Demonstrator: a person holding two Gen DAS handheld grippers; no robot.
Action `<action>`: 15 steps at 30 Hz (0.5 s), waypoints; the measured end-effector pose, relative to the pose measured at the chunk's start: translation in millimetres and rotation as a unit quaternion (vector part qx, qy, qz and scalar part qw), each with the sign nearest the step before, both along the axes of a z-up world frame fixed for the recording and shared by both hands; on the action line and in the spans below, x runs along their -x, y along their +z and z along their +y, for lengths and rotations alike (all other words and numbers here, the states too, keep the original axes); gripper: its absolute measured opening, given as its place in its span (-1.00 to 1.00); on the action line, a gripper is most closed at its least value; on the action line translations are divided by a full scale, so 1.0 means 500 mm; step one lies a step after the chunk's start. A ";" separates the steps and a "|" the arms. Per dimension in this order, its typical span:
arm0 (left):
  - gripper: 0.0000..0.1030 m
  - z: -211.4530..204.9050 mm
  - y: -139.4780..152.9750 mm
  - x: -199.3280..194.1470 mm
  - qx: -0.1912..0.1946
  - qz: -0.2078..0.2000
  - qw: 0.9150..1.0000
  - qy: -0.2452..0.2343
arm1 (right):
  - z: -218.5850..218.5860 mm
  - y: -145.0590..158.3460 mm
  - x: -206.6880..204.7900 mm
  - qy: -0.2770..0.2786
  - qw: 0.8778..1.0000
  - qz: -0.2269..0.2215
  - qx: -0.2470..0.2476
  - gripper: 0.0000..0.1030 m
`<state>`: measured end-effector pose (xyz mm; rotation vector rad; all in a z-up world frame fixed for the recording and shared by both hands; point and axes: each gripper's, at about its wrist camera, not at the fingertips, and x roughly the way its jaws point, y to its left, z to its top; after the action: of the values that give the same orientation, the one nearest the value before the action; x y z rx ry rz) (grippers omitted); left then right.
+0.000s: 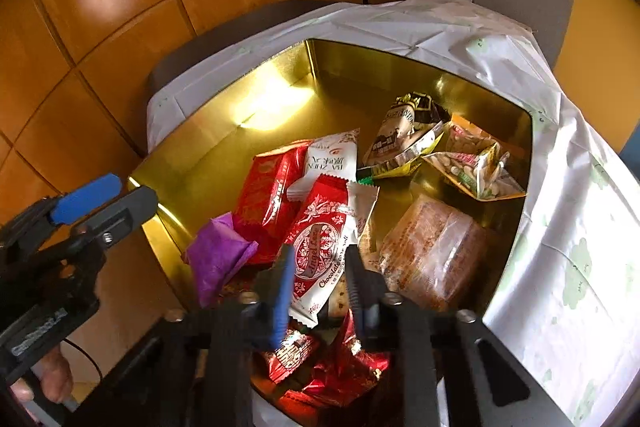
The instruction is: Organize snacks
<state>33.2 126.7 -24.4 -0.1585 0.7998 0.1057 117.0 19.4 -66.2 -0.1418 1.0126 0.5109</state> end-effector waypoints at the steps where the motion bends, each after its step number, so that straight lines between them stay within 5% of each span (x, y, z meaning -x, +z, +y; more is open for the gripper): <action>1: 0.01 0.000 0.001 0.000 0.000 -0.001 1.000 0.000 | -0.001 -0.003 -0.004 -0.004 1.000 0.000 -0.002 -0.60; 15: 0.01 -0.010 0.010 0.005 -0.006 -0.005 1.000 -0.005 | -0.016 0.002 -0.009 -0.025 1.000 0.002 -0.011 -0.60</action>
<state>30.5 121.6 -19.2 -0.1432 0.7906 0.1014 121.3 11.5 -65.3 -0.0949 1.0114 0.4770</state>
